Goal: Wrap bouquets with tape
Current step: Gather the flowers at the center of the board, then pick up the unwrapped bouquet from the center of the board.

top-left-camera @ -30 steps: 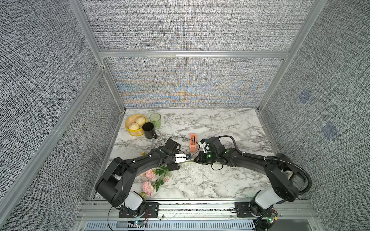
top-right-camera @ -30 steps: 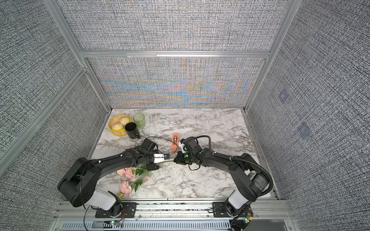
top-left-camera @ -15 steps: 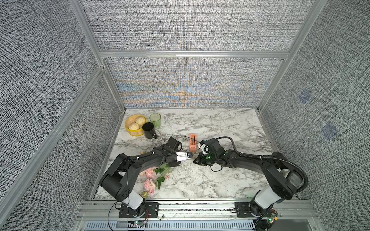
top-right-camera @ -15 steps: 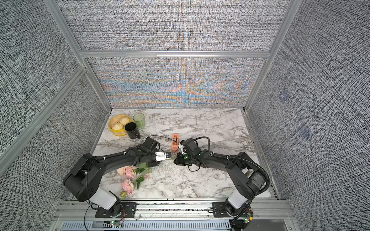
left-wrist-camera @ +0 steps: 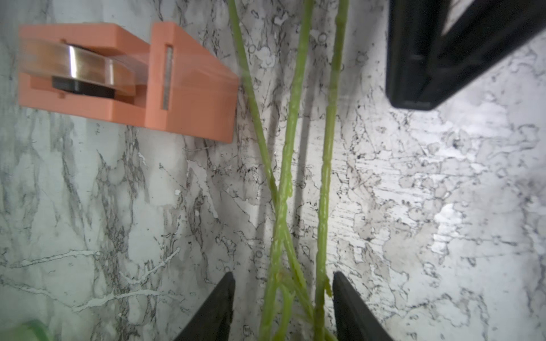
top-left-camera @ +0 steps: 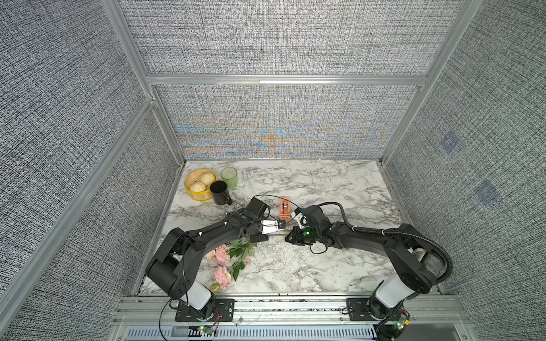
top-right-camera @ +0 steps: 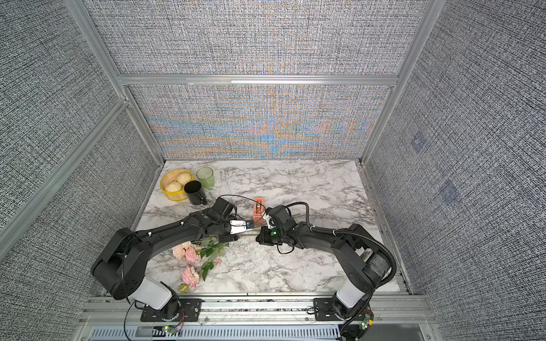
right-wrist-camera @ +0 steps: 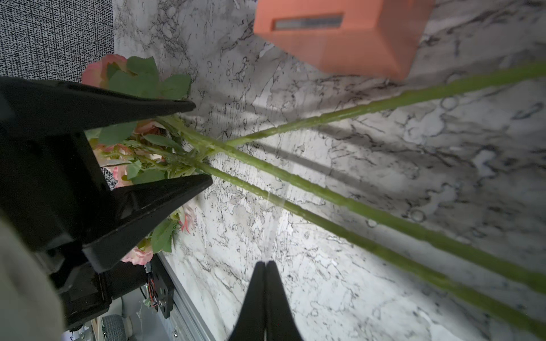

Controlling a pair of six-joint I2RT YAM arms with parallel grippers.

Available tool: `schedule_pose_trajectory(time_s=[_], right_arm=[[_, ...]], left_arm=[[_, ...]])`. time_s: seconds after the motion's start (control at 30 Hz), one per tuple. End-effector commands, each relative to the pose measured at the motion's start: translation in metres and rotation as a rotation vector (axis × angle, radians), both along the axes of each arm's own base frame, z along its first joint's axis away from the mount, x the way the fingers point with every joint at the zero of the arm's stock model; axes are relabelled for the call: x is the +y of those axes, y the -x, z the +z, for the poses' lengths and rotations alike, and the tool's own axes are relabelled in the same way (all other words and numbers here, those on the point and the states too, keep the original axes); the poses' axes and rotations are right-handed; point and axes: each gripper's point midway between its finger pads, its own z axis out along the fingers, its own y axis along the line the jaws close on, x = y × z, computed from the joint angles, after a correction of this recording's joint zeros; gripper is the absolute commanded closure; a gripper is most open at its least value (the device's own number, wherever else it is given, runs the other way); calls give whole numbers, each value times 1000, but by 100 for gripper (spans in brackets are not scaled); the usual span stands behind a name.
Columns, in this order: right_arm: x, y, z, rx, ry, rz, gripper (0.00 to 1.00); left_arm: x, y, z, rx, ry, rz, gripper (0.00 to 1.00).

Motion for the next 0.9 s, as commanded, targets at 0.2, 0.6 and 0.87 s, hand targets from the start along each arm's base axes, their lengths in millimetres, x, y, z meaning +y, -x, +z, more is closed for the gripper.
schedule_pose_trajectory(time_s=[0.2, 0.6, 0.87], right_arm=[[1, 7, -2, 15, -11, 19, 100], [-1, 9, -5, 13, -15, 16, 100], [0, 10, -9, 25, -19, 16, 100]], left_arm=[[-2, 14, -20, 158, -39, -7, 35], [-3, -3, -43, 158, -95, 26, 43], [-2, -1, -45, 155, -107, -1, 73]])
